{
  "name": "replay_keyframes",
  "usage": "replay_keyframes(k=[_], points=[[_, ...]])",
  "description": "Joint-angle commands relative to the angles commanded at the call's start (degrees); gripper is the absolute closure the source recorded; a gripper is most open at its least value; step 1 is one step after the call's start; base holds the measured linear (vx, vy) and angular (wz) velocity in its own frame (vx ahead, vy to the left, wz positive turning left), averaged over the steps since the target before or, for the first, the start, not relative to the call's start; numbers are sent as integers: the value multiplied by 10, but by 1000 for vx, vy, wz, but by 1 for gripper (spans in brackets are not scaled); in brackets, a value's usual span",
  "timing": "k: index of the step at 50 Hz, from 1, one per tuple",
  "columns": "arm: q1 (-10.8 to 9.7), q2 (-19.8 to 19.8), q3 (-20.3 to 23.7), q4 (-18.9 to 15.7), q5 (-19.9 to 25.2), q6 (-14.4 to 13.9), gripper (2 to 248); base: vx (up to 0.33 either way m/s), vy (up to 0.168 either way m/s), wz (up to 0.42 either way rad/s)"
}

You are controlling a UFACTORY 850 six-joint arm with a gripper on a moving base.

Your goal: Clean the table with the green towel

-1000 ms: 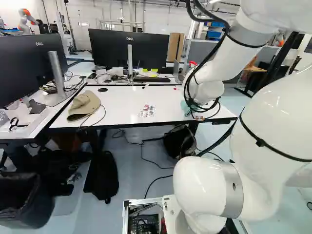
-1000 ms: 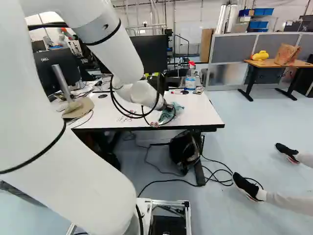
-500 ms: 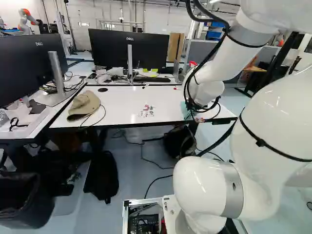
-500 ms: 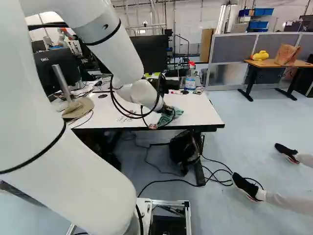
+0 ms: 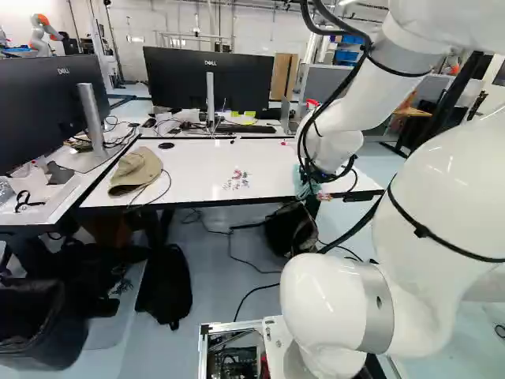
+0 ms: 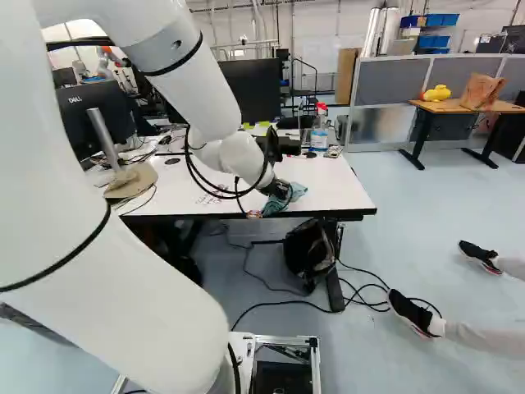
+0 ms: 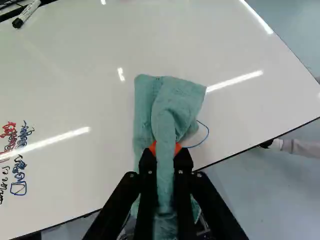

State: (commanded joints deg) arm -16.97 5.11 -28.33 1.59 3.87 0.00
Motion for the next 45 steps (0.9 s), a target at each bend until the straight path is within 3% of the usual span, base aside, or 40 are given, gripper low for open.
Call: replay_keyframes(k=[19, 45], points=[[-3, 0, 0, 0, 0, 0, 208, 0, 0, 0], [-60, -11, -11, 0, 0, 0, 208, 0, 0, 0]])
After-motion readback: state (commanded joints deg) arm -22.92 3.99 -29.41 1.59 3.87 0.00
